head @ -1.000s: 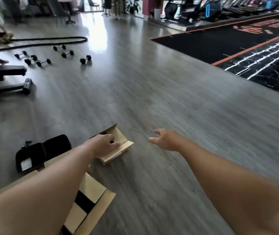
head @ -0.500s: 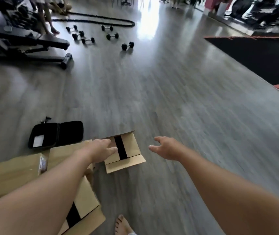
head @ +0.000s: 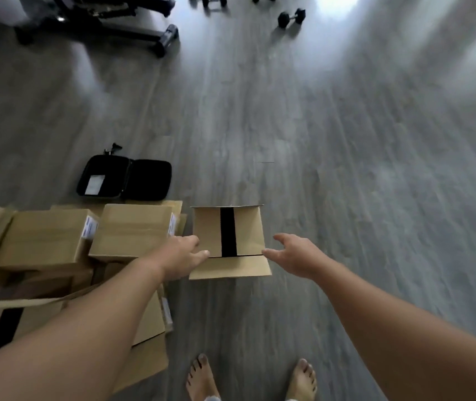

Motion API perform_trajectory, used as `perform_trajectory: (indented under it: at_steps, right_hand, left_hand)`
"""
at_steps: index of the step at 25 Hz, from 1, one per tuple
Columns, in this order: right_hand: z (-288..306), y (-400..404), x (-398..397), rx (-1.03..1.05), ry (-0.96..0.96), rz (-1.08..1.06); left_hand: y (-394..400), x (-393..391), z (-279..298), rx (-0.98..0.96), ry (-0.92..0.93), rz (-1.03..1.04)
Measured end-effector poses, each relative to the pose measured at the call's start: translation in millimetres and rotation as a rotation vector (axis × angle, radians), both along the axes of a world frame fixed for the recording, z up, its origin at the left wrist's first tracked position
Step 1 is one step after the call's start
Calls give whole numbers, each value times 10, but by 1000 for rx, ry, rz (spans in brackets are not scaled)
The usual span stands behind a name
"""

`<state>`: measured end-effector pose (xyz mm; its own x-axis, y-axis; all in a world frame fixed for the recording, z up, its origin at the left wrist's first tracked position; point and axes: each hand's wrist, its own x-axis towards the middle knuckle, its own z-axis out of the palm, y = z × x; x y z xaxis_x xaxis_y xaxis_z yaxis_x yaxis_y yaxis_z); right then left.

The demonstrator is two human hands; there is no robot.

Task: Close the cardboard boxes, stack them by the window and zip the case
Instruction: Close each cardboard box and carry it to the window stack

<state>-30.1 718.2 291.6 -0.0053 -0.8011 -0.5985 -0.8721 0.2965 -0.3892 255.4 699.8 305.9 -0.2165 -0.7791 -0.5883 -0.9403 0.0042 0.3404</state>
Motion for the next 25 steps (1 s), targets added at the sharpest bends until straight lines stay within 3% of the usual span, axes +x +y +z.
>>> perform_trajectory:
  at_steps: [4, 9, 15, 17, 21, 25]
  right_hand:
    - [-832, -268, -62, -20, -10, 80]
    - [-2279, -645, -80, -59, 27, 100]
    - [-3941, -919, -82, -78, 58, -17]
    - [-4325, -1031, -110, -117, 72, -57]
    - [-4759, -1181, -56, -370, 52, -59]
    - [-4836, -1223, -92, -415, -17, -76]
  left_hand:
    - [-126, -73, -729, -12, -41, 36]
    - [-400, -167, -2223, -10, -52, 72]
    - [-770, -60, -3932, -80, -145, 208]
    - [-935, -13, -4359, -72, -78, 334]
    - [-1104, 28, -4870, -274, 208, 517]
    - [-1316, -12, -4827, -368, 187, 489]
